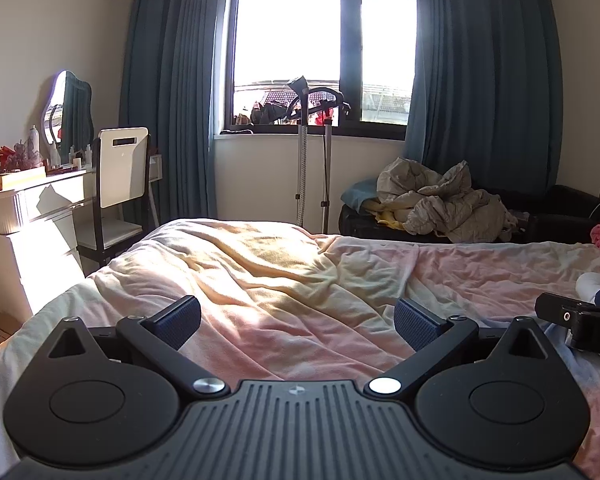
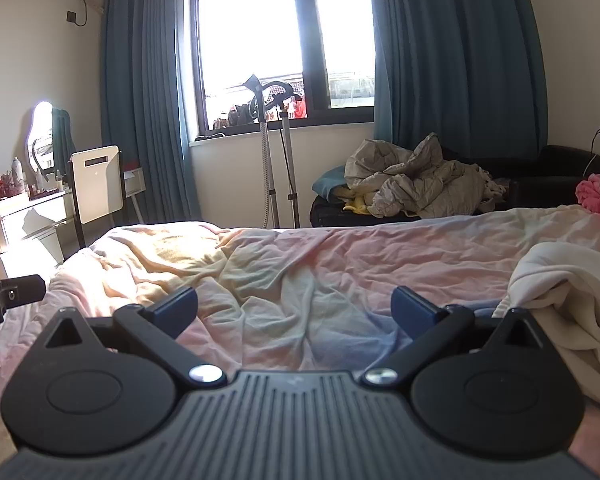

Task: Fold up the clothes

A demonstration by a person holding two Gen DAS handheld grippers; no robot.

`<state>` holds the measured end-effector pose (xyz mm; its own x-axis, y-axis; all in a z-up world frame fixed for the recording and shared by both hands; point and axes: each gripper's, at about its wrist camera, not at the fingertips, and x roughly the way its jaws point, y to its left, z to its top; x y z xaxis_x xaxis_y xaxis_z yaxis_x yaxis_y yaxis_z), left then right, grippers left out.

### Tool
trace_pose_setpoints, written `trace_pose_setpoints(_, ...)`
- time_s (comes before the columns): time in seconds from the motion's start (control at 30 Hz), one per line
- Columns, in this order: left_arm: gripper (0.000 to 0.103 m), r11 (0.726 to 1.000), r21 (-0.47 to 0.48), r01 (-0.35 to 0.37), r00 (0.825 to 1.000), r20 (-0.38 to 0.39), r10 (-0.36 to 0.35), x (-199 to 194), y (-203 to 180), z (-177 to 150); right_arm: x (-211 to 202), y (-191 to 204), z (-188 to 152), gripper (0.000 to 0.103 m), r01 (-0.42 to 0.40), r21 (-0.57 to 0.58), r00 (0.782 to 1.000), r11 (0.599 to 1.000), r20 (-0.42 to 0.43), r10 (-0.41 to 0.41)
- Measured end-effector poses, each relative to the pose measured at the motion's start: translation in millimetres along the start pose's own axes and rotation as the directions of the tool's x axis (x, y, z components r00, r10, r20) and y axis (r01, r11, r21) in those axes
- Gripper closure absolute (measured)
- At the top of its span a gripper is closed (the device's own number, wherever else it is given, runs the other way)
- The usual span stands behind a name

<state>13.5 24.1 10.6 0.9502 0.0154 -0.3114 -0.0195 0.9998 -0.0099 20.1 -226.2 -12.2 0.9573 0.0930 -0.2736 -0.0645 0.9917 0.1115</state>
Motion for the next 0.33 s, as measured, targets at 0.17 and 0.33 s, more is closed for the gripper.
trace_pose_setpoints(0.17,0.000,1.000,-0.002,0.002,1.000,0.005,-0.002,0.1,1.6,1.6,-2.0,0.2,0.7,0.000,0.002,0.000,1.000,1.000,0.011,-0.002)
trace_pose_setpoints(0.33,0.000,1.000,0.010,0.023,1.000,0.015,-0.023,-2.6,0.2,0.2,-0.6,-1.7,0.0,0.000,0.003,0.007,1.000,1.000,0.001,-0.003)
